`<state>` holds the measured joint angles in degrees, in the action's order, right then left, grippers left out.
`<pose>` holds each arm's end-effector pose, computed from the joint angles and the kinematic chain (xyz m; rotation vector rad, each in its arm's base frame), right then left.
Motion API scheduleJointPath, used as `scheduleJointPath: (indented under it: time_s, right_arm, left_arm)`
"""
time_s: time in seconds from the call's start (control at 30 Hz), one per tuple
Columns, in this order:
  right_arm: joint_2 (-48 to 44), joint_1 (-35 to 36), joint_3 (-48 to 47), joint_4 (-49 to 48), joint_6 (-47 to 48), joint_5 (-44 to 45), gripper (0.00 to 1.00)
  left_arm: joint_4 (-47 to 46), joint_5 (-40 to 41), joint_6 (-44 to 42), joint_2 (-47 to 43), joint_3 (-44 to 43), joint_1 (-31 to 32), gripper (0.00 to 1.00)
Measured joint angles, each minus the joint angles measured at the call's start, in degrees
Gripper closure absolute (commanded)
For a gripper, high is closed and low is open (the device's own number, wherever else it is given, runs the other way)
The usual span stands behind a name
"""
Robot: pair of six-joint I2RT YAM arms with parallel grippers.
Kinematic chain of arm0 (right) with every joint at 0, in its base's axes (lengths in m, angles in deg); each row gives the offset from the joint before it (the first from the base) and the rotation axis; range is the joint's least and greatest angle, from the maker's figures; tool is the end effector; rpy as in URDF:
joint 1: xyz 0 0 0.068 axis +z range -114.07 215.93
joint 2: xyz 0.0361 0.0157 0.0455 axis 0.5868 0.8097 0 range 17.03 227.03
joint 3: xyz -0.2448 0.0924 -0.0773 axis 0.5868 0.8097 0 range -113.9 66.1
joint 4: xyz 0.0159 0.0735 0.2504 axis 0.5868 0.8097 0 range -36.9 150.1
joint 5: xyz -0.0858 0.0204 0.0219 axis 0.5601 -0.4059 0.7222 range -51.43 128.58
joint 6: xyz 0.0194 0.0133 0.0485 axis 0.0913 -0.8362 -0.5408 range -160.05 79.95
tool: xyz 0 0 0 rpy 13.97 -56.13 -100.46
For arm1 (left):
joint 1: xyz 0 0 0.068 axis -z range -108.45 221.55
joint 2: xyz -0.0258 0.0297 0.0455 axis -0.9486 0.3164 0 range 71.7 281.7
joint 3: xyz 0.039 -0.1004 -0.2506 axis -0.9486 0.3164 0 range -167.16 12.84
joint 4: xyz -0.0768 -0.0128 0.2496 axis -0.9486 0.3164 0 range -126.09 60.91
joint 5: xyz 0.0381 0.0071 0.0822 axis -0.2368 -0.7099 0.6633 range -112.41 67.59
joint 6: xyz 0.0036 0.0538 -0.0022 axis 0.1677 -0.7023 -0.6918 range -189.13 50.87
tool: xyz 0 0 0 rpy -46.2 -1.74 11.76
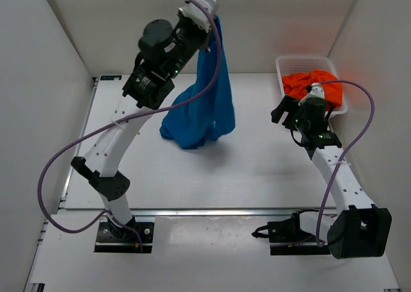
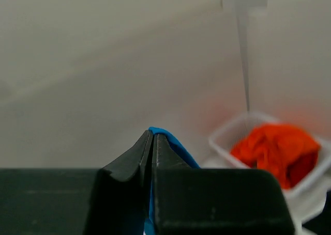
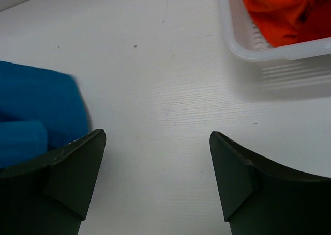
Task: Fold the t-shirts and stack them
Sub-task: Flatten out the tshirt
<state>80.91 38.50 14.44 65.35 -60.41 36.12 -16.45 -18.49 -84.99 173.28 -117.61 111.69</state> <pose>0.2553 0.0130 0.3120 0.2832 1.9898 0.2994 0.2820 -0.2345 0.5605 0.6142 1.2768 -0.3026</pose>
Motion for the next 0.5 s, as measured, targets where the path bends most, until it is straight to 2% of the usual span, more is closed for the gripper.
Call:
scheduleJointPath:
  time_s: [0.17,0.33,0.43,0.5]
  right_arm:
    - [3.9,0.8,-3.2,0.1,0.1,-0.6,0.22]
    - [4.9,1.6,-4.9,-1.0,0.4,-1.5,0.22]
    - [5.0,1.9,-4.9,-1.2,0.4,-2.2,0.21]
    - [5.5,2.0,-4.9,-1.3,0.3,-2.7,0.21]
  left_arm:
    - [-11.7,1.9,-2.7,-0.9,-4.2,1.1,0.83]
    - [-18.9,5.6,-4.9,2.2,-4.0,-1.7,0.82]
    - [-18.6,6.9,-3.3,2.1,-1.2,-7.9,0.76]
    - [-16.2,7.0,-0.6,-0.3,4.3,-15.0,0.72]
